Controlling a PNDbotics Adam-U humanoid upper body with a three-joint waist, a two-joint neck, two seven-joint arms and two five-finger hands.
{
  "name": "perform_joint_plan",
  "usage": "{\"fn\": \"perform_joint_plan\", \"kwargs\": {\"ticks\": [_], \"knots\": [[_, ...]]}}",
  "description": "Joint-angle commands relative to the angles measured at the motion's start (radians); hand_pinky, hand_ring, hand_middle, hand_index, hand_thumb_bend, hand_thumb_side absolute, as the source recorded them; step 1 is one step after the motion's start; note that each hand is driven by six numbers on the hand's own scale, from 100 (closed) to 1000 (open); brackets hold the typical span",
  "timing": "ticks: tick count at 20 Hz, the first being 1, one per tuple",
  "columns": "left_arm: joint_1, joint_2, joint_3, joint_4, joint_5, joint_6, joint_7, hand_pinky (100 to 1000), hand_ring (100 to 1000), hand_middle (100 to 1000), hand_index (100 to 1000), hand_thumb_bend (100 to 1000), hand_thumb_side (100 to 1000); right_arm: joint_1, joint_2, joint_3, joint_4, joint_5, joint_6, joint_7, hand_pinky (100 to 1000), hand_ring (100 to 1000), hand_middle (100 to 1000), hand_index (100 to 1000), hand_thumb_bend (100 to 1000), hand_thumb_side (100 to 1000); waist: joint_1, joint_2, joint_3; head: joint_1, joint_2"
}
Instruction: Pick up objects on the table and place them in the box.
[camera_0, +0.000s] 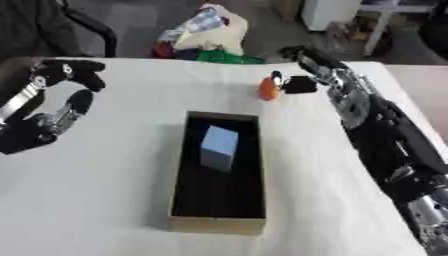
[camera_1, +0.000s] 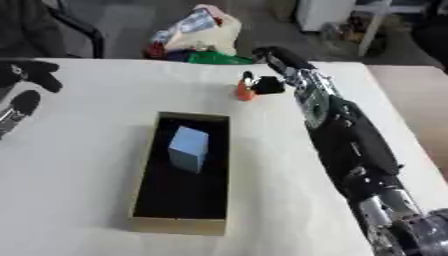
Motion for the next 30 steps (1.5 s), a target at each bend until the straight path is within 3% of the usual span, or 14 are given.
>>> {"fn": "perform_joint_plan", "kwargs": {"ticks": [1, 8, 10, 11, 13, 18, 24, 30], "knots": [[-0.017, 0.006, 0.018, -0.024, 0.011, 0.000, -0.011, 783, 674, 641, 888, 158, 888, -0.035, -0.007, -0.035, 0.031, 0.039, 0.039, -0.033, 816, 909, 869, 958, 100, 530, 0.003, -0.012, 0.009, -0.010, -0.013], [-0.018, 0.004, 0.026, -0.035, 0.017, 0.002, -0.013, 782, 672, 638, 887, 158, 895, -0.031, -0.006, -0.057, 0.072, 0.052, 0.080, -0.076, 816, 910, 876, 962, 100, 559, 0.003, -0.005, 0.029, -0.017, -0.011], [-0.016, 0.004, 0.027, -0.035, 0.017, 0.002, -0.014, 782, 672, 638, 888, 157, 899, -0.030, -0.009, -0.059, 0.081, 0.058, 0.090, -0.087, 815, 910, 885, 967, 131, 567, 0.003, -0.005, 0.030, -0.019, -0.010], [-0.015, 0.005, 0.027, -0.035, 0.017, 0.002, -0.016, 782, 672, 639, 888, 154, 904, -0.029, -0.011, -0.058, 0.086, 0.064, 0.093, -0.089, 820, 911, 896, 973, 207, 568, 0.003, -0.004, 0.030, -0.020, -0.010], [-0.012, 0.005, 0.027, -0.034, 0.016, 0.002, -0.019, 782, 672, 639, 889, 146, 910, -0.028, -0.015, -0.055, 0.097, 0.082, 0.100, -0.083, 825, 910, 903, 977, 253, 569, 0.002, -0.004, 0.030, -0.020, -0.008], [-0.010, 0.003, 0.030, -0.033, 0.015, 0.001, -0.023, 782, 672, 639, 889, 138, 918, -0.022, -0.020, -0.062, 0.108, 0.116, 0.119, -0.081, 824, 907, 901, 978, 300, 580, 0.004, -0.003, 0.028, -0.019, -0.006], [-0.007, -0.001, 0.032, -0.032, 0.013, 0.001, -0.025, 781, 672, 639, 890, 132, 924, -0.014, -0.018, -0.065, 0.120, 0.126, 0.128, -0.084, 824, 905, 893, 968, 313, 604, 0.008, -0.001, 0.026, -0.018, -0.002], [-0.006, -0.006, 0.032, -0.032, 0.013, 0.000, -0.026, 781, 671, 638, 890, 124, 932, -0.003, -0.010, -0.069, 0.125, 0.122, 0.134, -0.105, 815, 888, 840, 922, 268, 593, 0.012, 0.004, 0.027, -0.017, 0.002]]}}
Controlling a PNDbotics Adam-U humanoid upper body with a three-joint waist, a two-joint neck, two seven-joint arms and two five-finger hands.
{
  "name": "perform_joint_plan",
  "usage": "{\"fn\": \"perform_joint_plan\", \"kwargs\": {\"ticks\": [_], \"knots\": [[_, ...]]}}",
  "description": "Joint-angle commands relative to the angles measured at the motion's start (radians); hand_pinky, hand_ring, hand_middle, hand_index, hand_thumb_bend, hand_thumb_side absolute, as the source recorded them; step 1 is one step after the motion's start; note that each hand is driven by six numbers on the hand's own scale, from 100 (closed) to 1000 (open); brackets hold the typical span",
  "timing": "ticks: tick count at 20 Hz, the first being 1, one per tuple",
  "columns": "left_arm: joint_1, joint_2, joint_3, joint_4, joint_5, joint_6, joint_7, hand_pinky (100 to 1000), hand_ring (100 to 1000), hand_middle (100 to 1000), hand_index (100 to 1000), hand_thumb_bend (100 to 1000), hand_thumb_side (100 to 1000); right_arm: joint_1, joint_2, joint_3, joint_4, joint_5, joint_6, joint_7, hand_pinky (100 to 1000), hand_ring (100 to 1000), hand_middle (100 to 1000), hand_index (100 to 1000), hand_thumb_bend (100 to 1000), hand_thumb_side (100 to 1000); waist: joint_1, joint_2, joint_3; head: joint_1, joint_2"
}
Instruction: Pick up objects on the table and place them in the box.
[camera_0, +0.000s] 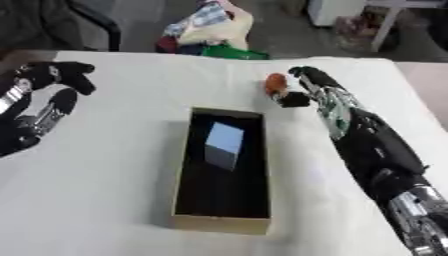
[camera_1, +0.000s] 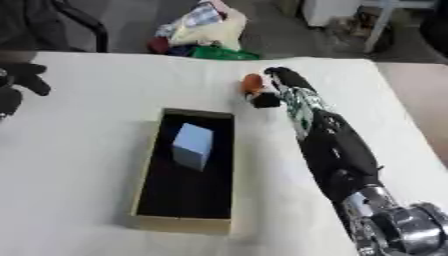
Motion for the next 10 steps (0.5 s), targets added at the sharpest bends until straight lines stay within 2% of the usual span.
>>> {"fn": "perform_joint_plan", "kwargs": {"ticks": [1, 7, 10], "knots": [[-0.012, 0.008, 0.016, -0.015, 0.002, -0.001, -0.002, 781, 671, 638, 890, 122, 934, -0.013, -0.016, -0.009, -0.006, -0.001, 0.003, -0.019, 812, 884, 831, 912, 261, 592, 0.008, -0.014, 0.000, 0.001, 0.001], [-0.014, 0.001, 0.016, -0.015, 0.003, 0.000, -0.004, 781, 671, 638, 890, 115, 941, -0.001, -0.007, -0.011, 0.000, -0.019, 0.003, -0.063, 801, 867, 780, 864, 221, 581, 0.012, -0.008, 0.004, -0.003, -0.001], [-0.016, -0.001, 0.015, -0.015, 0.003, 0.000, -0.005, 781, 671, 638, 890, 113, 943, 0.001, -0.007, -0.011, 0.004, -0.025, 0.003, -0.080, 800, 867, 784, 868, 218, 582, 0.013, -0.005, 0.008, -0.006, -0.003]]}}
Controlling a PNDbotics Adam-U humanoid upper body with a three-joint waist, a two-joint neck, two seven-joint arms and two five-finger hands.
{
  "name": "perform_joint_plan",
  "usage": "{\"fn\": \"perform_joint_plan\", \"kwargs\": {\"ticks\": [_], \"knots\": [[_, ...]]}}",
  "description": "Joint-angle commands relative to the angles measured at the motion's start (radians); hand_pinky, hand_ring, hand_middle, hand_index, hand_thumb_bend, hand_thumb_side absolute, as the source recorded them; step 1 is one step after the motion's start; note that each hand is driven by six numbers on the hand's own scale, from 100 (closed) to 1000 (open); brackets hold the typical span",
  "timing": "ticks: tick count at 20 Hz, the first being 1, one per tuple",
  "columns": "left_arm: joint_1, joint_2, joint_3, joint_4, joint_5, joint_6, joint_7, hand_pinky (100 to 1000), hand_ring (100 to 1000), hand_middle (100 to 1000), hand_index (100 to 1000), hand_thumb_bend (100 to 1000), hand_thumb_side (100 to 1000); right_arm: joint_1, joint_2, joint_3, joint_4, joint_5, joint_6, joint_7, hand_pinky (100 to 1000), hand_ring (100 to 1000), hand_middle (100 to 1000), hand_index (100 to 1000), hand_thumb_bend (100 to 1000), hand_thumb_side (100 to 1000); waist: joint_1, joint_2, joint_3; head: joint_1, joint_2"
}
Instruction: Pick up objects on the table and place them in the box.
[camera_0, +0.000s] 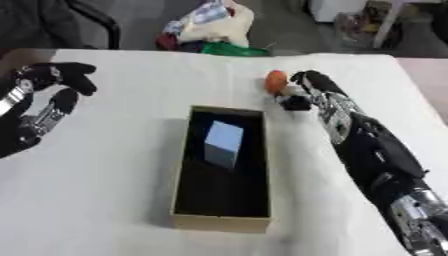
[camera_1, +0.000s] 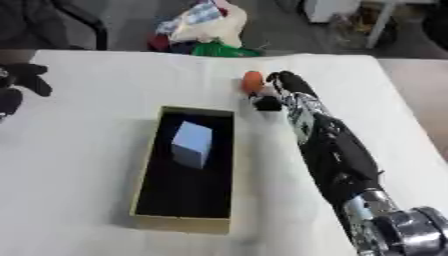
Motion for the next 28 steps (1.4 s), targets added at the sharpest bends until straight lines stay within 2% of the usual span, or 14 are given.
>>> {"fn": "perform_joint_plan", "kwargs": {"ticks": [1, 13, 22, 27, 28], "knots": [[-0.016, 0.008, 0.015, -0.015, 0.003, -0.001, -0.004, 781, 671, 638, 890, 112, 944, -0.018, -0.011, -0.005, -0.005, -0.013, 0.001, -0.023, 799, 867, 785, 869, 217, 584, 0.006, -0.013, 0.003, -0.004, -0.004], [-0.019, 0.001, 0.013, -0.013, 0.002, 0.000, -0.007, 780, 670, 637, 890, 104, 951, -0.019, -0.001, -0.004, -0.015, -0.021, -0.005, -0.075, 800, 879, 827, 915, 245, 618, 0.006, -0.007, 0.011, -0.007, 0.003], [-0.021, -0.001, 0.011, -0.015, 0.005, -0.004, -0.012, 783, 673, 639, 891, 100, 960, -0.024, -0.001, -0.012, -0.027, -0.009, 0.029, -0.138, 800, 880, 837, 927, 258, 677, 0.006, -0.004, 0.017, -0.009, 0.006], [-0.022, -0.002, 0.011, -0.016, 0.007, -0.005, -0.013, 783, 673, 640, 892, 100, 964, -0.021, 0.005, -0.012, -0.034, 0.015, 0.050, -0.197, 776, 842, 745, 842, 183, 683, 0.007, -0.003, 0.022, -0.013, 0.006], [-0.022, -0.003, 0.011, -0.016, 0.007, -0.005, -0.013, 783, 673, 640, 892, 100, 965, -0.020, 0.005, -0.013, -0.037, 0.021, 0.055, -0.214, 758, 814, 681, 788, 154, 655, 0.007, -0.003, 0.022, -0.013, 0.006]]}}
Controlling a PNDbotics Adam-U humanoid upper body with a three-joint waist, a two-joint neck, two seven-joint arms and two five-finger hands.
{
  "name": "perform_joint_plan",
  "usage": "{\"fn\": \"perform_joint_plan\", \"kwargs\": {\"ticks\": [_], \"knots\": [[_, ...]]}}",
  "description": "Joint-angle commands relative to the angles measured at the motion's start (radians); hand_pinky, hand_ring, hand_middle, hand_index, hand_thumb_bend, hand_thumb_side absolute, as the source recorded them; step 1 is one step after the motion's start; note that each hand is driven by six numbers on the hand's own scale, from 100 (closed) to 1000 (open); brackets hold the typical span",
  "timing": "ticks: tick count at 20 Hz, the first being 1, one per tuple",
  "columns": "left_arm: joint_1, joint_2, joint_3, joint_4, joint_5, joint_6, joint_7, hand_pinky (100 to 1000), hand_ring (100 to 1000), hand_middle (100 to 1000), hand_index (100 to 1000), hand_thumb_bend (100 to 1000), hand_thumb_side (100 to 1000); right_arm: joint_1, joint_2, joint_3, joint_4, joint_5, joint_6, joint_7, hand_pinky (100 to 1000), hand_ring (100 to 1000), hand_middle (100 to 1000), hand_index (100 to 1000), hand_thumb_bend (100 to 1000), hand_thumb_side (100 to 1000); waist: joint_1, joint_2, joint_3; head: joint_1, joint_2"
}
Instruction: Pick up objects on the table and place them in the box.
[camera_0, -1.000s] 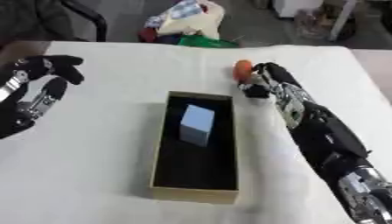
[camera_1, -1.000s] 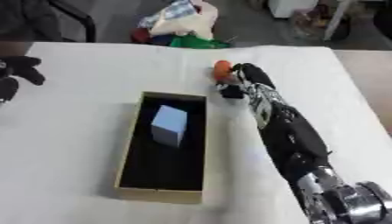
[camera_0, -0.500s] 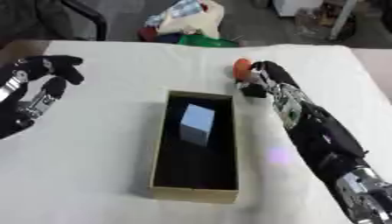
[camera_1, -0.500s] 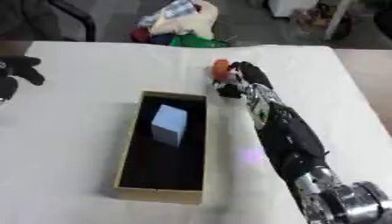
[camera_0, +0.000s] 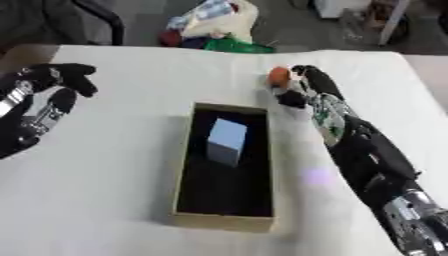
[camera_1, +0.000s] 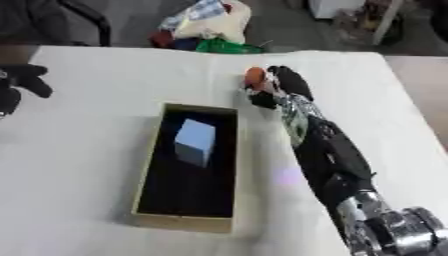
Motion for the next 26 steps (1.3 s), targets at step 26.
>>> {"fn": "perform_joint_plan", "kwargs": {"ticks": [26], "knots": [[-0.023, 0.007, 0.011, -0.018, 0.009, -0.003, -0.011, 786, 677, 642, 895, 100, 969, -0.015, -0.003, -0.008, -0.013, 0.002, 0.031, -0.074, 774, 846, 783, 887, 193, 704, 0.007, -0.005, 0.011, -0.005, 0.000]]}}
